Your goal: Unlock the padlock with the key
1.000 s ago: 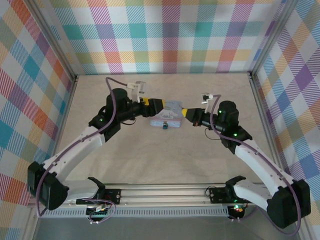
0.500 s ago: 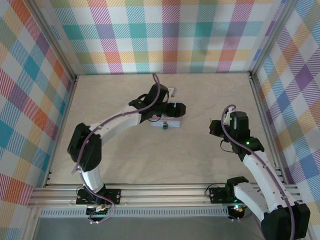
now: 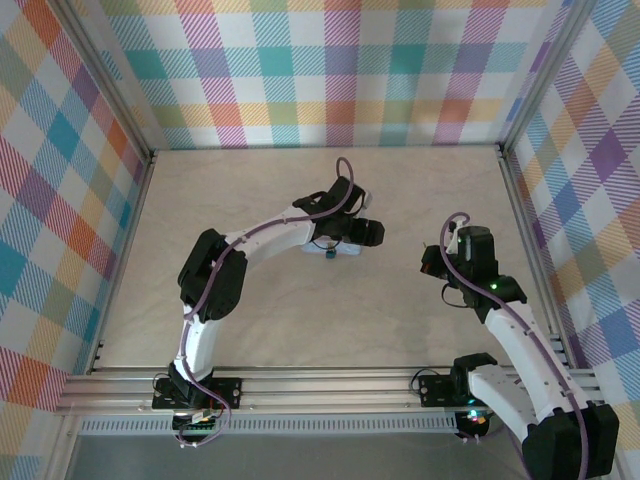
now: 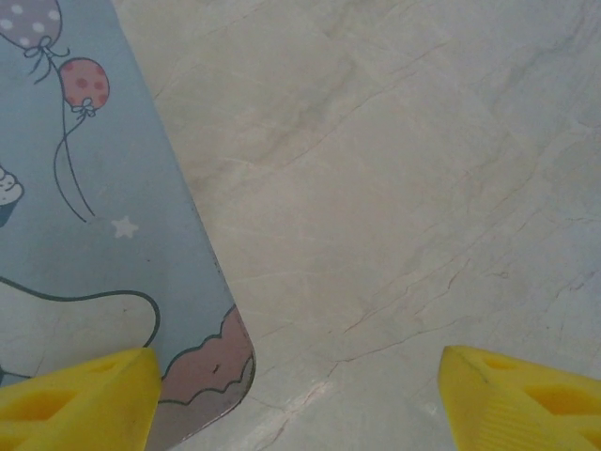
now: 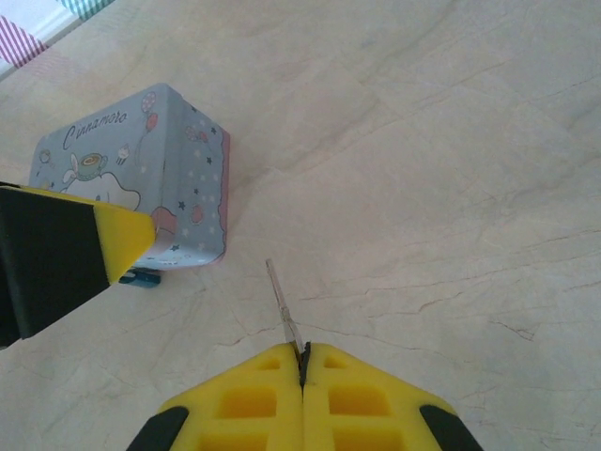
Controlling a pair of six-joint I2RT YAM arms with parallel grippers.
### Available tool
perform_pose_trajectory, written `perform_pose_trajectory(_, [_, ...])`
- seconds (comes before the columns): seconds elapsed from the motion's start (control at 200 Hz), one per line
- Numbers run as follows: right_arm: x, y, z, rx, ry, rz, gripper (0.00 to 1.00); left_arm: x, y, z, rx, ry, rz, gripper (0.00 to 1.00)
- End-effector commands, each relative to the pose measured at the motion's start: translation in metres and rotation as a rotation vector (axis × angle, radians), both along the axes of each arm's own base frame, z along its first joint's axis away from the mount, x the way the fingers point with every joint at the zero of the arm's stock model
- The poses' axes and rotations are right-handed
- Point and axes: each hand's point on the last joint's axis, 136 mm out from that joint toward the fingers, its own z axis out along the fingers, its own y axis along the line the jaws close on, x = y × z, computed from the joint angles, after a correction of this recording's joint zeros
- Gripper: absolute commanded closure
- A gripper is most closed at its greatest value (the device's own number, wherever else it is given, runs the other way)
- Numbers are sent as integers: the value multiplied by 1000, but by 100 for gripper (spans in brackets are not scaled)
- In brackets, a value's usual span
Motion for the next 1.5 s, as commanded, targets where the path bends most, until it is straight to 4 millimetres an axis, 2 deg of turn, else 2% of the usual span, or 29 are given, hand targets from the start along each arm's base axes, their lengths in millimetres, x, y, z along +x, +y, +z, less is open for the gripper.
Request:
perform_pose_trajectory(0.0, [3,2,-1,0,-11,21,100,-4,1,-2,35,-6,-13,22])
perform_pose_trajectory(0.215, [5,9,0,26,-3,56,100,-21,10,-16,37,42,-25,22])
perform_pose_trajectory(0.42, [6,24,5,80,-27,123,100,-38,18,-10,4,44,-22,22])
perform_pose_trajectory(0.9, [15,67,13,236,-39,302,100,-58,30,11,-60,27,-23,22])
perform_pose_trajectory(0.995, [18,79,12,249,-34,336,100,-61,32,26,-93,0,-19,22])
perform_pose_trajectory(1.065, [20,90,10,260,-28,365,100,-62,40,36,-94,-29,2,22])
perform_pose_trajectory(1.13, [24,101,8,275,-27,390,100,-57,46,53,-121,-92,31,20])
perform_pose_trajectory(1.255, [33,126,7,291,-22,442,100,-59,68,72,-146,-171,79,13])
perform_pose_trajectory(1.315, [37,138,6,297,-20,469,100,-62,82,76,-160,-200,107,9])
perform_pose_trajectory(1.405, [43,156,3,310,-3,503,100,-65,107,71,-158,-218,163,6])
perform_pose_trajectory(1.495, [49,172,-3,320,27,528,100,-67,131,59,-150,-215,218,3])
